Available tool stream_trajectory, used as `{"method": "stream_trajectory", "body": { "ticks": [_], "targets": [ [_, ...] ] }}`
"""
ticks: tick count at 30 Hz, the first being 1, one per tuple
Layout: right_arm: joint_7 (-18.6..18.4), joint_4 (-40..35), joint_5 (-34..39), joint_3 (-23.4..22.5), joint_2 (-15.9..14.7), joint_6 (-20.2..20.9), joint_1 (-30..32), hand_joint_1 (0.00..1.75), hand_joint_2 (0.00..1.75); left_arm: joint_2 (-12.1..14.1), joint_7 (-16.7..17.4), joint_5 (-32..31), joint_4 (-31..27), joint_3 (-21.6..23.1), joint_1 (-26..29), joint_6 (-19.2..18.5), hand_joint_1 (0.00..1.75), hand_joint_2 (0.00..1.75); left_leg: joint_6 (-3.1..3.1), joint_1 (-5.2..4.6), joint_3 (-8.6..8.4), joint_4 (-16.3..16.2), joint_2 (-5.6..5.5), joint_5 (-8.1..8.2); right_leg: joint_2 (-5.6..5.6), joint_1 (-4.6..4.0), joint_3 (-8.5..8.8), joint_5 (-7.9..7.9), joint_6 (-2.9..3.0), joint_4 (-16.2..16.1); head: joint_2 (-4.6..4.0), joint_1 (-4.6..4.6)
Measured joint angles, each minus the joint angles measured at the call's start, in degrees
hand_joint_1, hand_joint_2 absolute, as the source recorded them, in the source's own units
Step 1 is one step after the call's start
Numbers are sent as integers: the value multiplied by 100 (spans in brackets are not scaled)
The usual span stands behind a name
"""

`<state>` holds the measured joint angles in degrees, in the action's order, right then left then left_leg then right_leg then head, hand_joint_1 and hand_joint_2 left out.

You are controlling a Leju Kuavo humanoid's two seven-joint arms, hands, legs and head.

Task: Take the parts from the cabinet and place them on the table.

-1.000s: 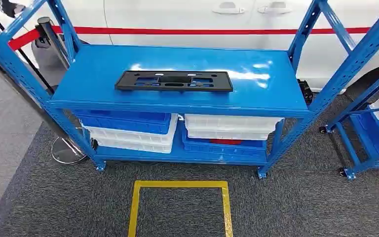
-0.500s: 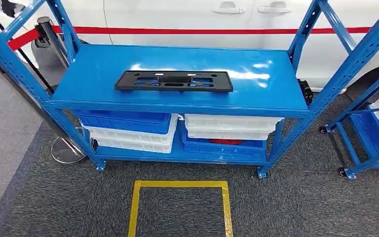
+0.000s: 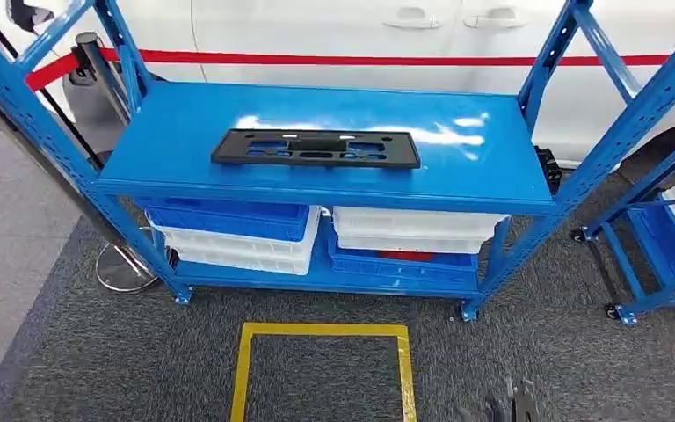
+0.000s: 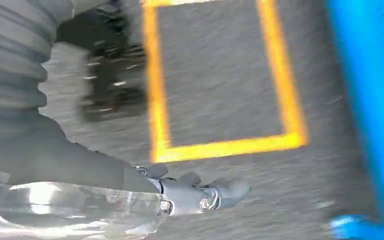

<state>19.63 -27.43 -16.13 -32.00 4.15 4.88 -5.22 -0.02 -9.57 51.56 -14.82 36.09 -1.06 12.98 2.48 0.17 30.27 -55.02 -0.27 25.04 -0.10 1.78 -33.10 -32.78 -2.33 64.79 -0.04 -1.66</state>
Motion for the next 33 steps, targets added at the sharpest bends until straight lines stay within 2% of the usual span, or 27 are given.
{"method": "stream_trajectory", "body": {
  "ticks": [1, 2, 3, 4, 5, 6, 7, 8, 9, 11, 13, 14, 16, 17, 18, 19, 20, 22, 23, 24, 26, 27, 28, 29, 31, 32, 33],
  "targets": [
    [72, -138, 61, 69, 11, 35, -14, 0, 0, 0, -22, 97, 26, 76, -23, 22, 0, 0, 5, -12, -2, -2, -2, 13, 4, 3, -251, -184, 3, 467, 0, -2],
    [131, -273, 107, 140, 26, 59, -14, 0, 0, 0, -39, 186, 46, 142, -37, 35, 0, 0, 6, -18, -3, -8, -9, 25, 3, 6, -462, -266, -1, 817, -2, -2],
    [194, -414, 163, 218, 46, 87, -16, 0, 0, 0, -61, 275, 68, 211, -44, 57, 0, 0, -10, -17, -6, -21, -23, 36, 2, 8, -546, -200, -5, 902, -2, -2],
    [251, -547, 203, 291, 63, 111, -26, 0, 0, 2, -85, 368, 85, 281, -45, 74, 0, 0, -35, -7, -18, -44, -36, 61, 1, 18, -496, 8, -10, 716, 0, -2],
    [308, -709, 257, 382, 78, 148, -45, 0, 0, 0, -103, 439, 94, 339, -46, 92, 0, 0, -63, 7, -30, -82, -44, 94, 0, 31, -348, 283, -18, 342, 0, -2],
    [361, -884, 303, 485, 94, 170, -69, 0, 0, -4, -124, 519, 105, 406, -59, 107, 0, 0, -101, 24, -32, -150, -48, 144, -1, 50, -135, 585, -28, -163, 0, 0],
    [416, -1046, 357, 593, 120, 207, -97, 0, 0, -2, -140, 597, 118, 471, -78, 120, 0, 0, -154, 27, -4, -237, -47, 210, -1, 65, -4, 666, -36, -522, 0, 0],
    [470, -1176, 400, 695, 157, 240, -131, 0, 0, 4, -157, 673, 149, 524, -114, 133, 0, 0, -217, -15, 70, -340, -54, 269, 18, 10, 6, 580, 8, -557, 0, 18],
    [496, -1352, 450, 799, 183, 264, -131, 0, 0, 4, -183, 742, 166, 585, -129, 144, 0, 0, -244, -14, 81, -328, -55, 266, 22, 20, -26, 571, 80, -493, 0, 0],
    [575, -1672, 553, 1010, 236, 308, -126, 0, 0, 4, -205, 876, 175, 695, -154, 181, 0, 0, -290, 7, 71, -322, -55, 269, 25, -17, -46, 555, 152, -482, 0, 7],
    [653, -2028, 658, 1266, 280, 367, -136, 0, 0, 4, -225, 1014, 208, 802, -171, 216, 0, 0, -361, 29, 84, -432, -26, 368, 21, 20, -17, 567, 228, -520, 0, 0],
    [682, -2182, 699, 1375, 295, 385, -140, 0, 0, 2, -229, 1069, 214, 850, -186, 225, 0, 0, -387, 31, 208, -689, -7, 521, 16, 19, -9, 557, 254, -523, 0, -4],
    [743, -2492, 798, 1620, 334, 446, -139, 0, 0, 4, -245, 1195, 240, 944, -222, 245, 0, 0, -425, 46, 655, -1558, -8, 911, -2, 1, -4, 542, 280, -522, -2, -2],
    [769, -2654, 848, 1751, 345, 474, -137, 0, 0, 2, -258, 1265, 254, 997, -230, 258, 0, 0, -435, 47, 893, -1981, -7, 1025, -5, -3, -1, 534, 288, -520, 0, -2],
    [791, -2814, 898, 1879, 360, 500, -135, 0, 0, 2, -269, 1326, 260, 1044, -231, 280, 0, 0, -435, 47, 1006, -2132, -7, 988, -4, -5, 8, 528, 293, -519, 0, -2],
    [830, -2984, 942, 2016, 369, 520, -126, 0, 0, 2, -282, 1392, 269, 1091, -233, 301, 0, 0, -425, 47, 979, -1994, -7, 800, 2, -4, 29, 513, 292, -519, 0, -2],
    [874, -3143, 981, 2147, 378, 546, -124, 0, 0, 4, -288, 1449, 282, 1136, -236, 317, 0, 0, -411, 47, 851, -1647, -7, 541, 13, -3, 54, 499, 291, -518, 0, -2],
    [945, -3499, 1061, 2431, 396, 568, -121, 0, 0, 4, -306, 1565, 313, 1222, -252, 348, 0, 0, -348, 46, 433, -620, -4, -34, 24, -1, 122, 457, 255, -523, 0, -2],
    [986, -3646, 1099, 2547, 400, 579, -123, 0, 0, 7, -310, 1604, 332, 1265, -266, 354, 0, 0, -322, 17, 357, -520, -7, 57, 22, -31, 116, 448, 229, -524, 0, 2],
    [1014, -3826, 1140, 2683, 402, 603, -121, 0, 0, 7, -319, 1665, 352, 1317, -288, 376, 0, 0, -289, -8, 340, -395, -11, 78, 27, -34, 91, 455, 200, -520, 0, -4],
    [1093, -4147, 1211, 2931, 411, 647, -91, 0, 0, 7, -328, 1770, 356, 1416, -321, 409, 0, 0, -246, -18, 377, -424, -21, 80, 8, -27, 94, 475, 135, -570, 0, 2],
    [1126, -4326, 1250, 3082, 413, 662, -91, 0, 0, 4, -330, 1814, 361, 1460, -324, 417, 0, 0, -200, -9, 359, -374, -20, 62, 8, -50, 118, 479, 90, -591, 0, 4],
    [1175, -4514, 1291, 3234, 415, 671, -84, 0, 0, 0, -332, 1870, 363, 1508, -326, 428, 0, 0, -150, 45, 308, -303, -5, 28, 12, -26, 118, 424, 65, -551, 0, 7],
    [1208, -4691, 1333, 3374, 415, 673, -87, 0, 0, -9, -341, 1925, 367, 1560, -334, 437, 0, 0, -114, 32, 283, -272, -5, 26, 10, -43, 43, 298, 70, -362, 0, 9],
    [1285, -4986, 1408, 3620, 415, 708, -56, 0, 0, -7, -361, 2017, 404, 1646, -382, 457, 0, 0, -69, 6, 282, -274, -1, 32, 13, -51, -395, -130, 80, 500, 0, 11],
    [1300, -5126, 1440, 3745, 415, 726, -21, 0, 0, -7, -376, 2078, 415, 1698, -394, 481, 0, 0, -51, -13, 280, -275, -4, 38, 13, -51, -609, -258, 81, 895, 0, 9],
    [1338, -5285, 1486, 3849, 415, 750, 9, 0, 0, -7, -382, 2120, 422, 1744, -394, 492, 0, 0, -40, -29, 280, -286, -10, 45, 13, -54, -752, -274, 85, 1128, 0, 9]
  ]
}}
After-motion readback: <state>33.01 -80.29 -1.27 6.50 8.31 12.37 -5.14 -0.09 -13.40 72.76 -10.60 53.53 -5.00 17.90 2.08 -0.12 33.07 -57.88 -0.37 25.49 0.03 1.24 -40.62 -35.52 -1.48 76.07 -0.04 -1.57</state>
